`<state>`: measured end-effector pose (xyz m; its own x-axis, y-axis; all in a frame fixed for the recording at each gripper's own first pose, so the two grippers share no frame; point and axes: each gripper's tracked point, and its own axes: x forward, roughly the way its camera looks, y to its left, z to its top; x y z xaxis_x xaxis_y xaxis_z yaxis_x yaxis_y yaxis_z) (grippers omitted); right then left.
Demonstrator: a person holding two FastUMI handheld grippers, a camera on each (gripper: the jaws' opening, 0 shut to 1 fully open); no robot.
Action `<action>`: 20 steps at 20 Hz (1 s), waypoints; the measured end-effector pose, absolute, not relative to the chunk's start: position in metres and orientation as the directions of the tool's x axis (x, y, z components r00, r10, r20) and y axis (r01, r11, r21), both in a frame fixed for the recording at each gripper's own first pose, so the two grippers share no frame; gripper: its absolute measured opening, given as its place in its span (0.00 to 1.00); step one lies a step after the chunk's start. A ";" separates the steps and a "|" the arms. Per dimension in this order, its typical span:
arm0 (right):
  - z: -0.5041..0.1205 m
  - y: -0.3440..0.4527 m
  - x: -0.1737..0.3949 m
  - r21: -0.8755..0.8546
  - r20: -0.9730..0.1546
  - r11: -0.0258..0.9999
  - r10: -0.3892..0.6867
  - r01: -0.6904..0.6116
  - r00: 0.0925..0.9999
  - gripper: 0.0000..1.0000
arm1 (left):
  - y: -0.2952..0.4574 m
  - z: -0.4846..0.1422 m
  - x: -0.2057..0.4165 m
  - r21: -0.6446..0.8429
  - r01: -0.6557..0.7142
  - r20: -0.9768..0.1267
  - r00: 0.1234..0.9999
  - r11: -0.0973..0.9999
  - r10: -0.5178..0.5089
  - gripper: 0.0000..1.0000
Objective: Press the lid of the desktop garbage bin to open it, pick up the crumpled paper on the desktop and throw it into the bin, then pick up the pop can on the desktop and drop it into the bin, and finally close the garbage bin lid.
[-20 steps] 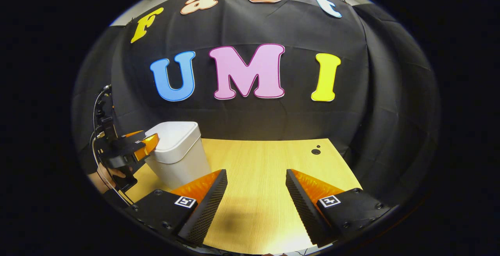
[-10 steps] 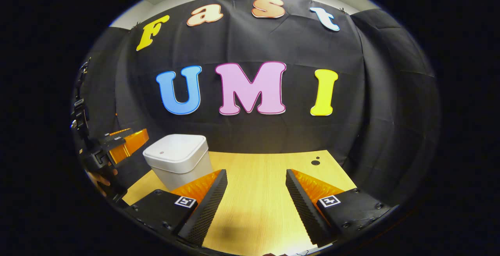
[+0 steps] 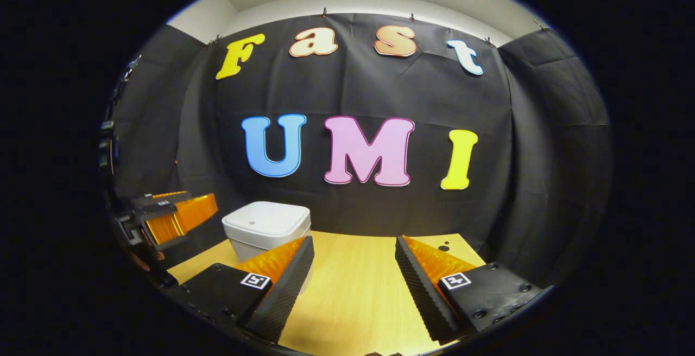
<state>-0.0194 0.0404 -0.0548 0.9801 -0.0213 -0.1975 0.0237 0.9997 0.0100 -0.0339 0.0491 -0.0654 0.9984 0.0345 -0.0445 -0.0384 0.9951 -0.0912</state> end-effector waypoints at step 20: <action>-0.020 -0.002 -0.006 0.032 -0.060 0.997 0.075 -0.073 0.995 0.97 | 0.013 -0.028 -0.036 0.033 -0.095 0.054 0.994 0.995 0.093 0.95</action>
